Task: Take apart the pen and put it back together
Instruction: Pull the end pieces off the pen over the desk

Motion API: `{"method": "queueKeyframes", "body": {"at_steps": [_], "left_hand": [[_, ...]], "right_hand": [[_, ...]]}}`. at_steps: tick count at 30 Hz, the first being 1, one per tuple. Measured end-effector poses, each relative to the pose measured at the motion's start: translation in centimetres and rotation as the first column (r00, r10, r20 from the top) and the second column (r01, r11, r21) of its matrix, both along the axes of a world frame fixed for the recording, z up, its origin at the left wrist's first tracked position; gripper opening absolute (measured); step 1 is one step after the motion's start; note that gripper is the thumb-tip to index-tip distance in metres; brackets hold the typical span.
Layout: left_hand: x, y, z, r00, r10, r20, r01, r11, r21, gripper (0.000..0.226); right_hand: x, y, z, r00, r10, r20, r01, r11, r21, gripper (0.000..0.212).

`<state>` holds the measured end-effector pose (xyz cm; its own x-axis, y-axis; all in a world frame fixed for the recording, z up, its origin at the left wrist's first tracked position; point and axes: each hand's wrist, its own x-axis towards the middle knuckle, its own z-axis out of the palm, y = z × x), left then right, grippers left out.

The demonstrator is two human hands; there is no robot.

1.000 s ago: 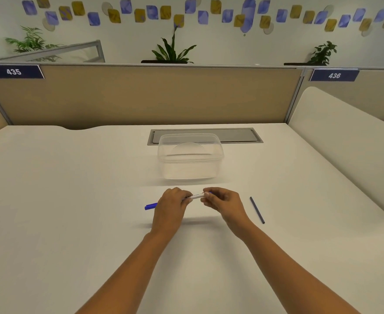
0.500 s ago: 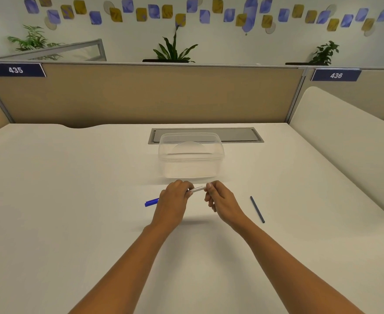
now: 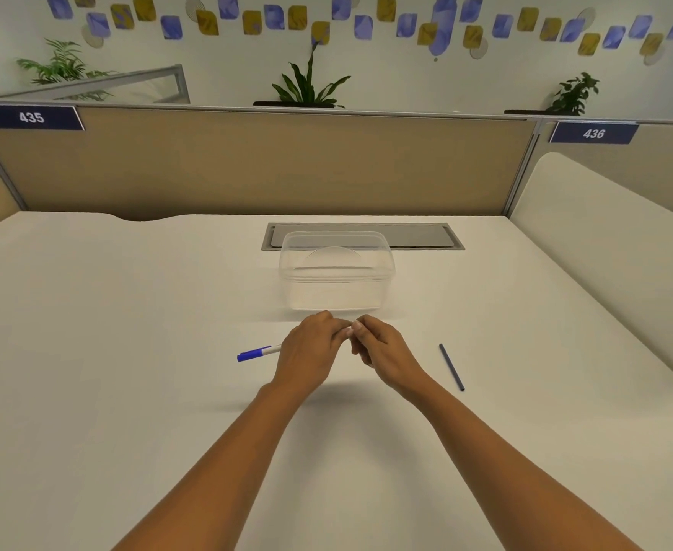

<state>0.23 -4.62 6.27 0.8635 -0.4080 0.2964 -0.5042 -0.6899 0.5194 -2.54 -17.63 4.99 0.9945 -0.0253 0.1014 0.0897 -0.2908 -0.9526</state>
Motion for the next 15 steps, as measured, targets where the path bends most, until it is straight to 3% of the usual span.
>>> {"method": "queueKeyframes", "body": {"at_steps": [9,15], "left_hand": [[0.39,0.24,0.28,0.999,-0.042,0.009,0.043,0.997,-0.071,0.019],[-0.15,0.10,-0.23,0.996,-0.008,0.089,0.020,0.989,-0.143,0.017]], "right_hand": [[-0.38,-0.21,0.95,0.999,-0.008,-0.040,0.005,0.998,-0.064,0.036],[-0.54,0.06,1.09,0.996,-0.031,-0.079,0.032,0.999,0.015,0.030]]}}
